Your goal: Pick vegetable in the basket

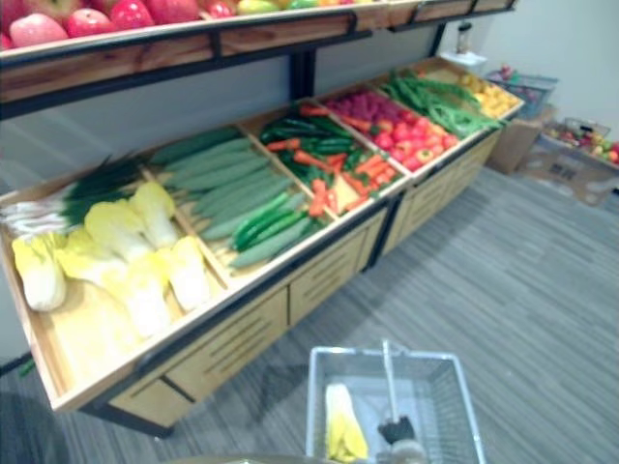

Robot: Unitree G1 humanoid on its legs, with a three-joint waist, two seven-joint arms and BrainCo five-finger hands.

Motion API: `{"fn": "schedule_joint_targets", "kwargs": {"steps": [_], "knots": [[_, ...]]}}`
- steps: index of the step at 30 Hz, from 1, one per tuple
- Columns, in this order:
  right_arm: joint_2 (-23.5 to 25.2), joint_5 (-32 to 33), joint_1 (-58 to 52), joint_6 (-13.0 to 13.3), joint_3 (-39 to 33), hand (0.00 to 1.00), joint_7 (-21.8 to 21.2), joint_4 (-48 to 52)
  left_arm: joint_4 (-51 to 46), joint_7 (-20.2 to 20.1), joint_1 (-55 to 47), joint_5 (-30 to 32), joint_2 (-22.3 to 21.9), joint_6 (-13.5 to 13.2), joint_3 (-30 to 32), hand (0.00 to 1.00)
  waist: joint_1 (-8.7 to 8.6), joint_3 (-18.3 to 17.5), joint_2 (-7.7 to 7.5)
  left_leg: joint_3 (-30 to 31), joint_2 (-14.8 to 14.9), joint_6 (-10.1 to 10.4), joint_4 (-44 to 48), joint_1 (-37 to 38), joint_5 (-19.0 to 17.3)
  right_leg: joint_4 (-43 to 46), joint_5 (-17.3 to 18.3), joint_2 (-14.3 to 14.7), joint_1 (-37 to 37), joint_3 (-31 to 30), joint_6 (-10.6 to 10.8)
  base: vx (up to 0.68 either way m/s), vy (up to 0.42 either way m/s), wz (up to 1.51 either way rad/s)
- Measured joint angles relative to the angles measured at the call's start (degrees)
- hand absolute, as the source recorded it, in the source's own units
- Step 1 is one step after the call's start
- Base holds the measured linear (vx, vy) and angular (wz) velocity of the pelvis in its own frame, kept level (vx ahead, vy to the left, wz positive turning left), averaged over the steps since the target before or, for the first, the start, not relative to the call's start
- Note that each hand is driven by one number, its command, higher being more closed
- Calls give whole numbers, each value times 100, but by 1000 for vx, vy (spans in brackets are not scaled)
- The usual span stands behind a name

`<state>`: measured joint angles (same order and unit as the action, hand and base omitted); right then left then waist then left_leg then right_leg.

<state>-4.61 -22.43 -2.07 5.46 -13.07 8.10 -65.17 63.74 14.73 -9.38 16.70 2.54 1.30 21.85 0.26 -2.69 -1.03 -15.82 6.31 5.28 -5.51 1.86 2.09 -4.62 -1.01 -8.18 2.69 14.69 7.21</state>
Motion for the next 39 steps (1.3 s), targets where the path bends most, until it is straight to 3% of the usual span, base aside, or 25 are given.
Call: {"fn": "schedule_joint_targets", "kwargs": {"steps": [2, 6, 9, 10, 11, 12, 13, 14, 16, 20, 21, 24, 27, 28, 29, 31, 32, 34, 35, 36, 37, 38, 39], "knots": [[-9, 3, 9, 9, -4, 100, 0, 9, -4, -68, -3, 10, 47, -100, -249, 0, 8, 111, -14, -109, 2, -6, 5, 197, -30, 103, 2, -11, 89, -141, -4, 22, 6, -32], [-90, 236, -15, 36, -273, 100, 13, 161, -51, -182, 47, 212, 149, -235, -880, 0, -53, 299, 44, -312, 10, -77, 788, 99, -662, 1068, 406, -264, -269, -431, 113, -87, 66, -36], [-63, 523, -6, 37, -511, 100, 51, 218, -37, -193, 83, 221, 270, -250, -1137, 0, -121, 356, -69, -692, -137, -133, 735, 50, -706, 1290, 517, -412, -742, -764, 101, -90, 116, -59], [-7, 578, 9, 36, -584, 100, 79, 318, -5, -186, 81, 226, 307, -243, -1160, 0, -186, 443, -93, -953, -169, -138, 710, 78, -686, 1223, 464, -412, -839, -814, -86, -73, 165, -95], [15, 676, 29, 34, -660, 100, 111, 393, 10, -178, 86, 235, 321, -233, -1237, 0, -185, 523, -75, -1258, -129, -166, 656, 124, -655, 1098, 488, -452, -876, -505, -482, -61, 135, -109], [-4, 676, 58, 31, -678, 100, 129, 389, 8, -172, 88, 255, 311, -234, -1266, 0, -180, 576, -27, -1419, -63, -194, 598, 131, -652, 1121, 570, -497, -873, -157, -730, -104, 85, -127], [-23, 678, 145, 34, -681, 100, 144, 397, 8, -157, 126, 269, 312, -232, -1291, 0, -184, 654, 109, -1716, 120, -266, 576, 158, -677, 1614, 644, -640, -1006, 555, -846, -71, 19, -122], [14, 688, 196, 33, -688, 100, 147, 389, 8, -157, 197, 317, 395, -231, -1293, 0, -182, 747, -17, -1913, 205, -241, 618, 228, -716, 2312, 663, -712, -1036, 1106, -872, -26, -28, -123], [76, 683, 181, 27, -684, 100, 141, 330, 15, -174, 239, 407, 518, -228, -1273, 0, -146, 820, -211, -2180, 213, -103, 673, 380, -797, 2330, 697, -631, -895, 1462, -817, 58, -37, -107], [68, 706, 89, 16, -919, 100, 148, 343, 158, -225, 335, 472, 465, -193, -1247, 0, -194, 875, -112, -2769, 235, -52, 679, 635, -721, 1655, 560, -303, -790, 1282, -602, 106, -30, -91], [49, 772, 38, -5, -970, 100, 149, 342, 153, -240, 369, 474, 420, -197, -1247, 0, -215, 858, -37, -2807, 263, -52, 698, 639, -721, 1267, 402, -165, -691, 1175, -412, 95, -71, -66], [28, 777, 28, -30, -1002, 100, 145, 318, 118, -253, 466, 481, 342, -213, -1236, 0, -185, 897, 110, -3080, 338, -45, 808, 629, -717, 323, -91, 106, -488, 868, -418, 39, -60, -65], [18, 781, 29, -20, -920, 100, 151, 218, 87, -249, 478, 477, 308, -234, -1122, 0, -180, 929, 91, -3100, 532, -36, 1459, 566, -722, 73, -167, 123, -326, 677, -420, 30, -42, -39], [13, 783, 28, -2, -845, 100, 148, 173, -30, -243, 470, 475, 282, -237, -1013, 0, -162, 952, 39, -3039, 879, -33, 2519, 304, -725, 85, -142, 70, -252, 617, -456, 46, -75, -39], [-34, 781, 32, 15, -761, 100, 144, 176, -74, -238, 464, 447, 249, -249, -961, 0, -150, 992, 123, -2878, 1252, -45, 3463, 81, -715, 88, -103, 126, -152, 507, -510, 45, -67, -40], [-120, 768, 26, 22, -652, 100, 138, 172, -89, -226, 452, 426, 185, -258, -828, 0, -119, 1036, 189, -2355, 1514, -105, 4239, -259, -667, 109, -59, 174, -86, 361, -532, 60, 46, -56], [-234, 755, 77, 11, -614, 100, 134, 158, -94, -210, 450, 417, 107, -283, -793, 0, -7, 1058, 287, -1404, 1216, 41, 4088, -340, -1148, 188, -51, 100, -70, 60, -537, 81, 130, -79], [-269, 743, 129, 4, -614, 100, 131, 132, -96, -190, 447, 373, 94, -329, -810, 0, -5, 1062, 277, -450, 674, 171, 3222, -349, -1457, 228, -46, -22, -70, -184, -516, 59, 154, -78], [-254, 744, 136, 8, -601, 100, 128, 126, -95, -167, 435, 371, 78, -354, -827, 0, -8, 1055, 295, 26, 494, 154, 2434, -267, -1373, 264, -27, -33, -118, -298, -352, 11, 170, -61], [-252, 745, 138, 14, -597, 100, 129, 128, -89, -160, 431, 371, 61, -362, -844, 0, -21, 1052, 347, 196, 460, 144, 2084, -270, -1234, 254, -12, 19, -148, -361, -313, -33, 225, -62], [-324, 752, 143, 24, -593, 100, 130, 127, -84, -155, 425, 374, -6, -366, -854, 0, -16, 1061, 491, 486, 519, 226, 1686, -289, -1157, 148, -48, 174, -186, -470, -208, -43, 231, -49], [-259, 757, 151, 16, -562, 100, 128, 103, -78, -154, 428, 373, 28, -355, -845, 0, -18, 1020, 454, 386, 445, 224, 1671, -287, -1210, -3, -123, 110, -132, -549, -92, -38, 217, -48], [-183, 769, 126, 37, -530, 100, 125, 116, -95, -142, 375, 398, 103, -362, -871, 0, -24, 966, 313, 282, 302, 195, 1551, -312, -1209, -147, -189, -17, -142, -571, -53, 16, 185, -35]]}}
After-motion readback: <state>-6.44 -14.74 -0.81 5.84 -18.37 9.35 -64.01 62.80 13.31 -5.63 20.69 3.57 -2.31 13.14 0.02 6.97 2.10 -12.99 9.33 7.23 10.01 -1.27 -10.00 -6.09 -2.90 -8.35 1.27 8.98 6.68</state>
